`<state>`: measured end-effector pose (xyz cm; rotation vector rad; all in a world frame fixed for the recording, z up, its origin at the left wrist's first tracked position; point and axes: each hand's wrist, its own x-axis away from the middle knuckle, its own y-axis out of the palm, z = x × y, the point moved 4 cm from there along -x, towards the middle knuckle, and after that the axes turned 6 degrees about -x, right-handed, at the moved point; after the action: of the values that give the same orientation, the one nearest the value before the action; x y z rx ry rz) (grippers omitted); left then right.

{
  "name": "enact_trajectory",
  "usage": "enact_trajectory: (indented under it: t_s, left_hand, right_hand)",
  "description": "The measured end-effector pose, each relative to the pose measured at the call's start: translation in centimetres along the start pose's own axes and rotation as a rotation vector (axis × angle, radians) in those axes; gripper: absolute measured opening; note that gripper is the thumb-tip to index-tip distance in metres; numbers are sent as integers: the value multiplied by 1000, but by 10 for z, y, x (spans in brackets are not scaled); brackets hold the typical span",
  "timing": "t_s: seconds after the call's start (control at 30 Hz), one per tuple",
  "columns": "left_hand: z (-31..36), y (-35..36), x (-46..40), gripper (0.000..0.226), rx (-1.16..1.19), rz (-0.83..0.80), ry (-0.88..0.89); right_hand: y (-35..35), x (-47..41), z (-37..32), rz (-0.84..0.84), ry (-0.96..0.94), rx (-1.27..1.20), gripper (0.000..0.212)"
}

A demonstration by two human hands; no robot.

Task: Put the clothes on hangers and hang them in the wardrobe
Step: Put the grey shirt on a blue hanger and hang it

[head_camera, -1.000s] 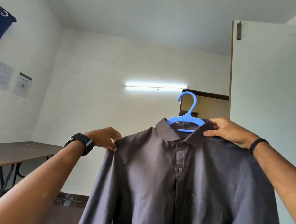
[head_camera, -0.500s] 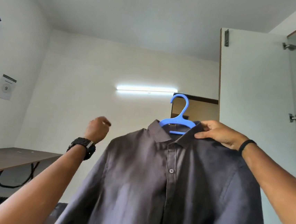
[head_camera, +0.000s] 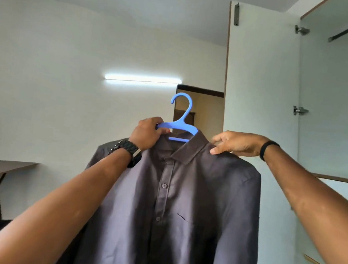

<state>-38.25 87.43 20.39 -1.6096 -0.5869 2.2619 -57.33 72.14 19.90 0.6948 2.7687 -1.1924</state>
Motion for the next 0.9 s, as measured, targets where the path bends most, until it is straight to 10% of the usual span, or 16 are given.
enact_trajectory:
  t_s: [0.47,0.9]
  left_hand:
    - [152,250,-38,48,7,64,120]
    - [269,441,-186,34,210,-82,319]
  right_hand:
    - [-164,57,149,699,19,415,20]
    - [-378,36,251,839,145,400,19]
